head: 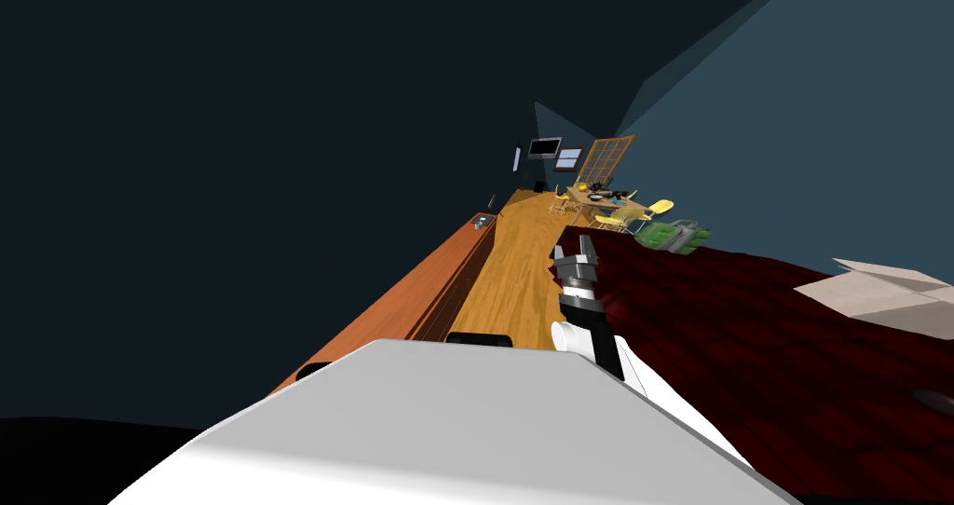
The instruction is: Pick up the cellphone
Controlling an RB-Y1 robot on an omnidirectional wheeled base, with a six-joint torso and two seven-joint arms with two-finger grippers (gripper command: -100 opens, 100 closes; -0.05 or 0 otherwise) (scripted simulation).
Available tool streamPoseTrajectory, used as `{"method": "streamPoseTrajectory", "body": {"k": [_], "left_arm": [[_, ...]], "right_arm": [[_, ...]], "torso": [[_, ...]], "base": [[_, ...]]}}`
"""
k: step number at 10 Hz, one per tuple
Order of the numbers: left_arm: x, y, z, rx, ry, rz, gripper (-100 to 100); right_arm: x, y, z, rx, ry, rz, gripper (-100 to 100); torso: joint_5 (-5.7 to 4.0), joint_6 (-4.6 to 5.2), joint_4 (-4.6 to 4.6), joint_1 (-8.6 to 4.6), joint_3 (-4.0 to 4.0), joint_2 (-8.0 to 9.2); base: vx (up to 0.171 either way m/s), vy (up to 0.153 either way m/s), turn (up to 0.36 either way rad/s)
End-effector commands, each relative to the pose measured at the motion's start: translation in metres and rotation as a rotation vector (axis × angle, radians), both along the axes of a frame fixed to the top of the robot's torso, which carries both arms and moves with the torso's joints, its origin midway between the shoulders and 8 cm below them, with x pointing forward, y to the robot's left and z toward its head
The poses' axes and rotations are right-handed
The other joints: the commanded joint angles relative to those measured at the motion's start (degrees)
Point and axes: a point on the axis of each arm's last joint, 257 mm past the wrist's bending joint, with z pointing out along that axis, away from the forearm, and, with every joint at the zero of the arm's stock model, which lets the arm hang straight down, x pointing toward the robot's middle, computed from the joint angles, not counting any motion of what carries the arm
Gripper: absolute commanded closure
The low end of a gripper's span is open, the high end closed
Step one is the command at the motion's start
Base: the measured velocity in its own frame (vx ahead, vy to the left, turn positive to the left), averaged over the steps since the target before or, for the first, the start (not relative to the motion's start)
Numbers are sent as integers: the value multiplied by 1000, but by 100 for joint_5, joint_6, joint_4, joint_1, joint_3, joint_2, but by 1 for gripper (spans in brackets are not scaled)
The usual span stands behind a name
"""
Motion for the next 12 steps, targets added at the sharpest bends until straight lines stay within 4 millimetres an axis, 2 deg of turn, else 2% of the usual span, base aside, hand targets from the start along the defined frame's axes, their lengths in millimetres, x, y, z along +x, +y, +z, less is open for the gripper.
{"method": "streamPoseTrajectory", "body": {"k": [1, 2, 3, 5, 6, 8, 9, 12], "left_arm": [[6, -2, 1, -3, -1, 5, 100], [17, -5, 3, -5, 1, -20, 100], [17, -5, 3, -6, -1, -9, 100], [38, -11, 7, -4, 5, -57, 100], [38, -11, 7, -6, 1, -36, 100], [56, -16, 13, 0, 8, -79, 100], [56, -16, 13, -2, 4, -61, 100], [73, -21, 18, 7, 8, -87, 100]], "right_arm": [[0, 0, 0, 0, 0, 0, 0], [0, 0, 0, 0, 0, 0, 0], [0, 0, 0, 0, 0, 0, 0], [0, 0, 0, 0, 0, 0, 0], [0, 0, 0, 0, 0, 0, 0], [0, 0, 0, 0, 0, 0, 0], [0, 0, 0, 0, 0, 0, 0], [0, 0, 0, 0, 0, 0, 0]], "torso": [[0, 0, 0, 0, 0, 0], [0, -3, 0, -1, 0, -1], [-1, -4, 0, -1, 0, 0], [-1, -5, 0, 0, 1, 1], [-2, -5, 0, -1, 2, 4], [-2, -6, 0, -2, 1, 3], [-2, -5, 0, -1, 2, 4], [-2, -5, 0, -4, 1, 1]], "base": [[-13, 5, 45], [-14, 6, 91], [-12, 6, 52], [-20, 11, 126], [-19, 6, 35], [-22, 11, 104], [-18, 9, 51], [-14, 7, 76]]}}
